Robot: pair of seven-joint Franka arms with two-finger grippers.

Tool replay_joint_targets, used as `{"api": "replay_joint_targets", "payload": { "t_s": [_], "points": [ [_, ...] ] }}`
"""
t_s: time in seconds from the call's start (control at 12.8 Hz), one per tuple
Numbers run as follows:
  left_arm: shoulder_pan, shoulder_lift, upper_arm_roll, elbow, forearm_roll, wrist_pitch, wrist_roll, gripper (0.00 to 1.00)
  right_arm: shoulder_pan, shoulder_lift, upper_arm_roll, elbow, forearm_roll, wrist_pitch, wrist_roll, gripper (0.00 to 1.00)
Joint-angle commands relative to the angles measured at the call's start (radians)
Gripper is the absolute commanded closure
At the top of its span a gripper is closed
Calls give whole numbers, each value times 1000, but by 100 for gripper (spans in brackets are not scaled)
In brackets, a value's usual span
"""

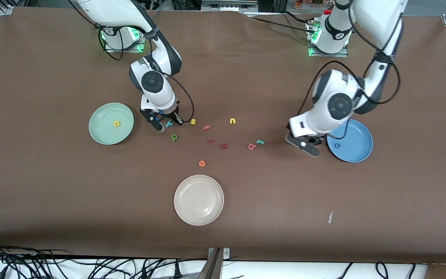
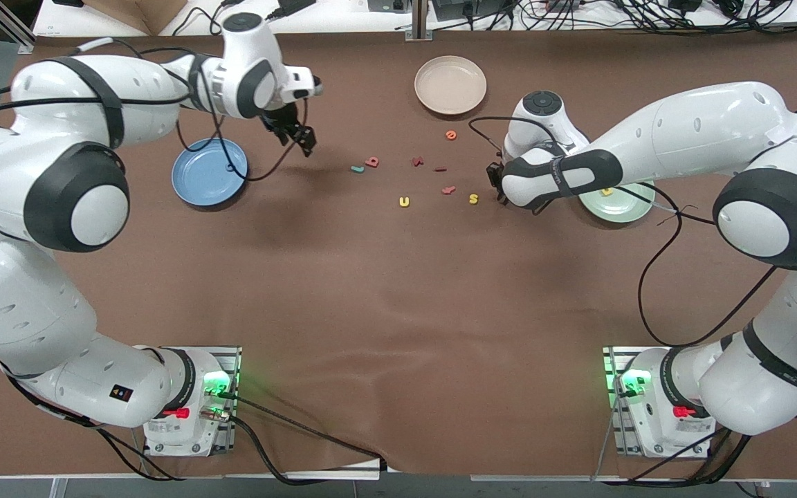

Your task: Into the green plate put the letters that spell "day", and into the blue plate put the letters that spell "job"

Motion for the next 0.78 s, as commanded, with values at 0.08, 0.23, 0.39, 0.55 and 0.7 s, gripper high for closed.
{"api": "replay_joint_targets", "payload": {
  "t_s": [0.08,0.23,0.39,0.55,0.7],
  "points": [
    [-111,72,14,1,-14,113,-37,18,0,-12,-36,10,-28,-29,-6,1],
    [-157,113,12,3,-6,191,-34,16,0,-9,-49,4,-28,-28,-36,2],
    [-191,154,12,44,-3,206,-30,16,0,-4,-51,3,-28,-28,-47,9],
    [-201,174,12,60,38,206,-25,16,0,11,-65,0,-30,-23,-90,31],
    [-201,184,12,60,87,215,-28,16,2,13,-68,1,-28,-24,-95,65]
  ]
}}
